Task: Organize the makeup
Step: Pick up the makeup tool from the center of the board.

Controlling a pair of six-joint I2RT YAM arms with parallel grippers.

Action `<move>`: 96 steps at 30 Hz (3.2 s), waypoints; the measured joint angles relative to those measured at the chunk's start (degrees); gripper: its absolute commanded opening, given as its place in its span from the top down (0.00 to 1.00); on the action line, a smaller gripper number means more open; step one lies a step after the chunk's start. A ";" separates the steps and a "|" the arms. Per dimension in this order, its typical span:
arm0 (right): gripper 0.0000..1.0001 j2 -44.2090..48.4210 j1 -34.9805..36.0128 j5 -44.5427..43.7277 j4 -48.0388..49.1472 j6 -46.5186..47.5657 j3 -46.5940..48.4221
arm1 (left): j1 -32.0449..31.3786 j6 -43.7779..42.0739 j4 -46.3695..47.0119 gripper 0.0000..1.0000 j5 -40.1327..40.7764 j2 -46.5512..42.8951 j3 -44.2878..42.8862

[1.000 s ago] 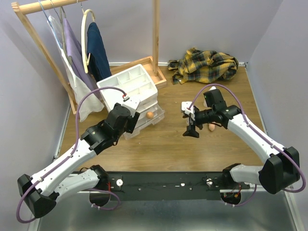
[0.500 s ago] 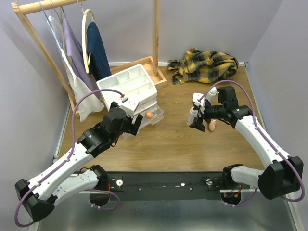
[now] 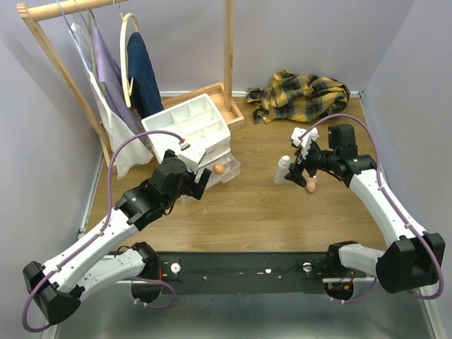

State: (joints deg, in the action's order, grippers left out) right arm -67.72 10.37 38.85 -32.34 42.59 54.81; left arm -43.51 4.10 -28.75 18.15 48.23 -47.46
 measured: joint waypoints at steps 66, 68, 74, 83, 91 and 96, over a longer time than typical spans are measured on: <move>0.79 -27.02 -9.01 -21.99 -5.33 -11.89 5.03 | 0.00 -0.48 0.39 0.01 -3.32 -1.42 0.15; 0.95 -27.02 -9.01 -21.53 -5.62 -11.41 4.96 | 0.00 -0.48 0.39 0.01 -3.50 -1.42 0.15; 0.99 -26.67 -9.01 -19.71 -6.84 -10.73 4.92 | 0.00 -0.52 0.39 0.01 -3.93 -1.44 0.15; 0.99 -22.40 -9.01 -11.23 -13.46 -6.54 5.14 | 0.20 -0.92 0.94 0.01 -7.10 -1.84 0.39; 0.99 -19.47 -9.01 -4.87 -16.85 -3.32 5.66 | 1.84 -0.87 1.68 0.01 -10.71 -1.64 0.39; 0.99 -18.01 -9.01 -3.13 -17.40 -2.25 5.75 | 2.29 -0.90 1.75 0.01 -12.68 -1.55 0.39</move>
State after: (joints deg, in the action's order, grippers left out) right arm -85.73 1.37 35.73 -49.74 40.34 60.55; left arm -41.21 3.20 -27.00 5.48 46.68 -47.07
